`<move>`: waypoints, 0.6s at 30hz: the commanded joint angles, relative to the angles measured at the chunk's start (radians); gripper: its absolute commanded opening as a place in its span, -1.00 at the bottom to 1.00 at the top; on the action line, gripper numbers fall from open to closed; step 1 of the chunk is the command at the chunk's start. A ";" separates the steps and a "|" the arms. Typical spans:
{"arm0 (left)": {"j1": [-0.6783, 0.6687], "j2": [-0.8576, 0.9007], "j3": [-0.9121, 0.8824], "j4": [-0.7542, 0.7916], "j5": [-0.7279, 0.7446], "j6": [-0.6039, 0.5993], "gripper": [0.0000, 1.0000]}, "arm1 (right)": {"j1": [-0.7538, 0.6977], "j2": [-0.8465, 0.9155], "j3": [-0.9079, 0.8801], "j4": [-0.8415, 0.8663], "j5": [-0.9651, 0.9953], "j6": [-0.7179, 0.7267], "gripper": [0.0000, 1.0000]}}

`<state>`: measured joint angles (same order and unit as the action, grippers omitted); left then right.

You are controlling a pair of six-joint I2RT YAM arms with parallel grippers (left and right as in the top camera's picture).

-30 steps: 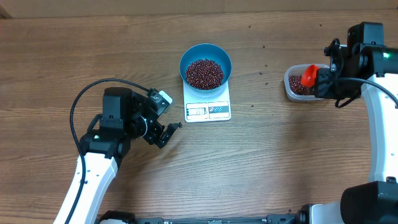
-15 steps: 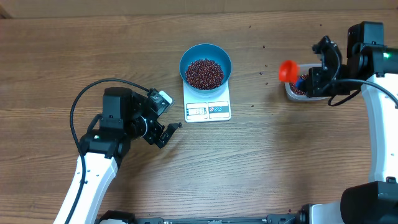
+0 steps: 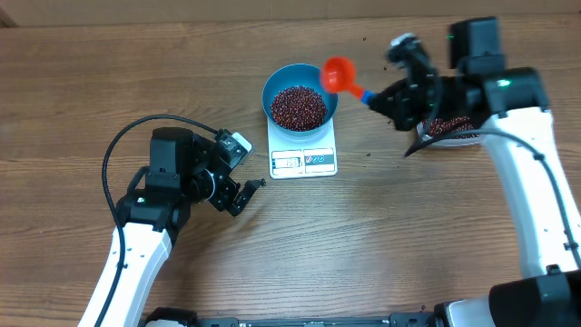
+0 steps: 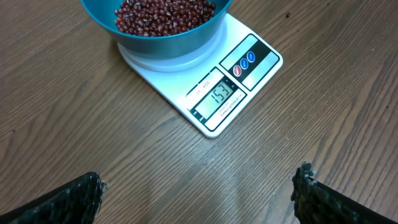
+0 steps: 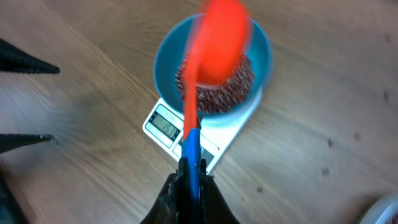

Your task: Scoop item into bowl and weigh 150g on scale

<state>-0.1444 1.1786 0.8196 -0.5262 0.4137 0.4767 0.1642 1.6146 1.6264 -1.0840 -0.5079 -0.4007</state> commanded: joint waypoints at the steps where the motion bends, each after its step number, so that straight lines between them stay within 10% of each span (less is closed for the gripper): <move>1: 0.000 0.000 0.001 0.003 -0.003 -0.010 0.99 | 0.119 -0.031 0.009 0.039 0.209 -0.062 -0.92; 18: 0.000 0.000 0.001 0.003 -0.003 -0.010 1.00 | 0.200 0.125 0.009 0.118 0.291 -0.034 -0.92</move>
<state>-0.1444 1.1786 0.8196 -0.5262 0.4133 0.4767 0.3607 1.6985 1.6264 -0.9764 -0.2249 -0.4446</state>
